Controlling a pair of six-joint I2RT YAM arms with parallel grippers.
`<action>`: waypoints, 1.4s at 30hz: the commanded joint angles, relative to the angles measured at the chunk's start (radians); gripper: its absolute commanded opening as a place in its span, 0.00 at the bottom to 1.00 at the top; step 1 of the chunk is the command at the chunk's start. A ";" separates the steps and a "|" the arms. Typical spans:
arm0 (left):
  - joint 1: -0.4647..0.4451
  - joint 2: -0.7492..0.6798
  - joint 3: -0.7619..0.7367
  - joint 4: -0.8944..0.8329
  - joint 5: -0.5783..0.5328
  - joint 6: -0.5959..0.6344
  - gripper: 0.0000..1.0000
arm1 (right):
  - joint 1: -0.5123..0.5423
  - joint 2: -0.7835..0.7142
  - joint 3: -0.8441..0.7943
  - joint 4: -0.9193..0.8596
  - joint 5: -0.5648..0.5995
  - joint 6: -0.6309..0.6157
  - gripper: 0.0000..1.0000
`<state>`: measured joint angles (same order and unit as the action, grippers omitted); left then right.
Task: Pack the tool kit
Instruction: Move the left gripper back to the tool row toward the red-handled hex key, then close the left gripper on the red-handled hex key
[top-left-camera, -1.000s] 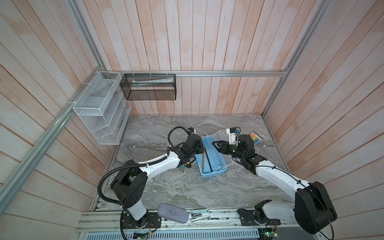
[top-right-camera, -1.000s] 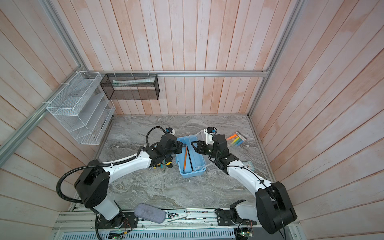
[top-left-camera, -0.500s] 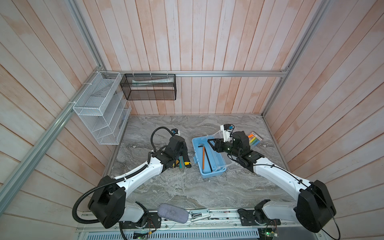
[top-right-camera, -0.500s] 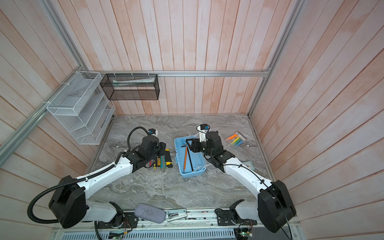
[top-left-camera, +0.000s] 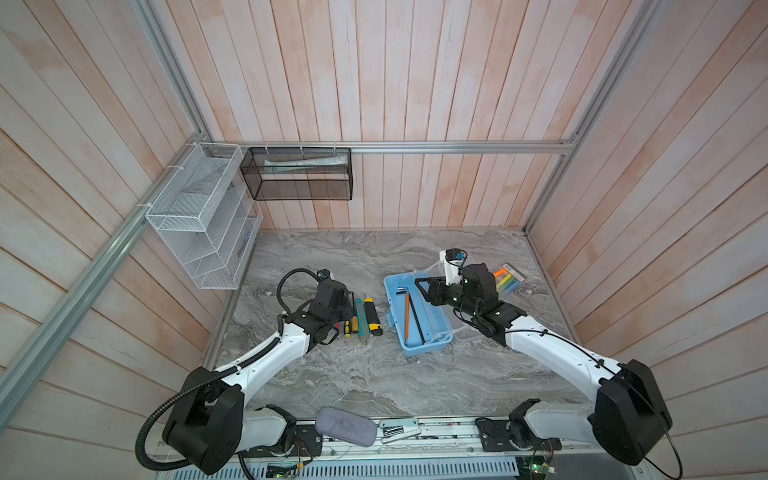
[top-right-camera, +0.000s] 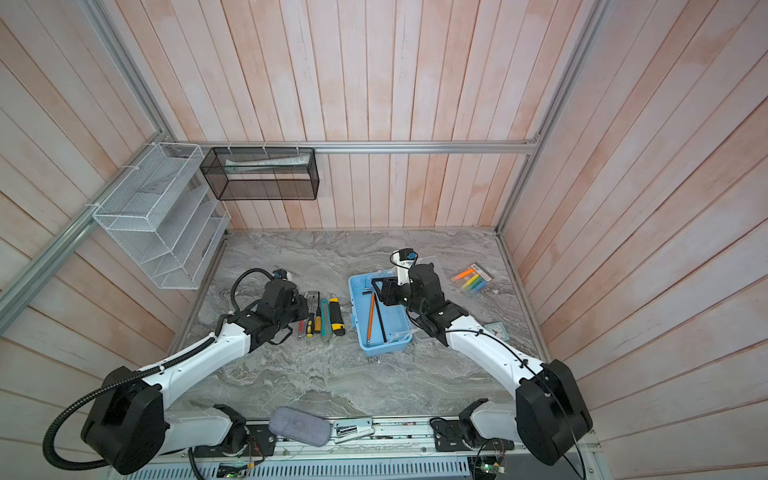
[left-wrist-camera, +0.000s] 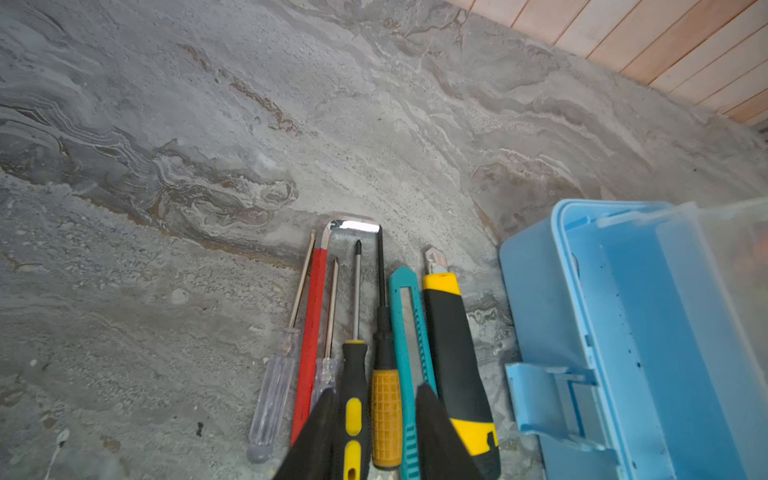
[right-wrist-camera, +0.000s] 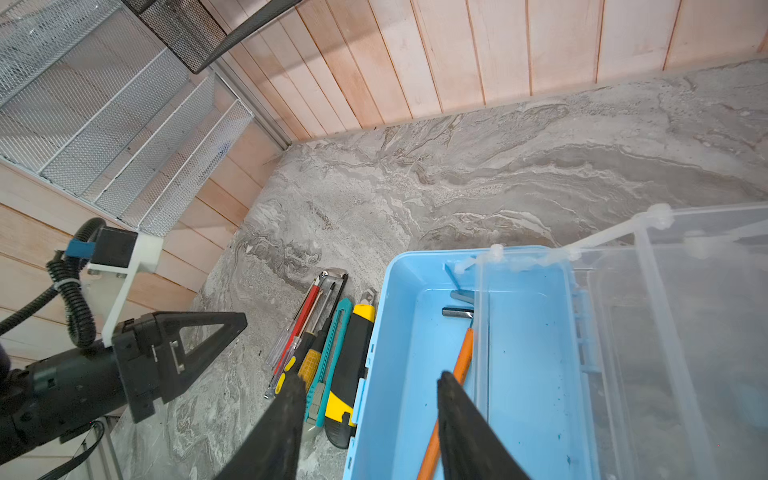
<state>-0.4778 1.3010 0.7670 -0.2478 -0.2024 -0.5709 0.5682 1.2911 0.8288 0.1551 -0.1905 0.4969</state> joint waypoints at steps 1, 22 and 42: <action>0.021 0.010 -0.014 0.010 0.000 -0.004 0.29 | 0.005 -0.013 -0.022 0.010 0.005 0.002 0.50; 0.091 0.302 0.088 0.082 0.018 0.042 0.22 | 0.005 0.022 -0.026 0.024 0.034 0.017 0.51; 0.091 0.459 0.219 0.037 -0.075 0.087 0.22 | -0.016 0.055 -0.022 0.023 0.040 0.015 0.51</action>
<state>-0.3908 1.7363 0.9588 -0.1909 -0.2344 -0.5026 0.5591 1.3273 0.8104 0.1661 -0.1574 0.5053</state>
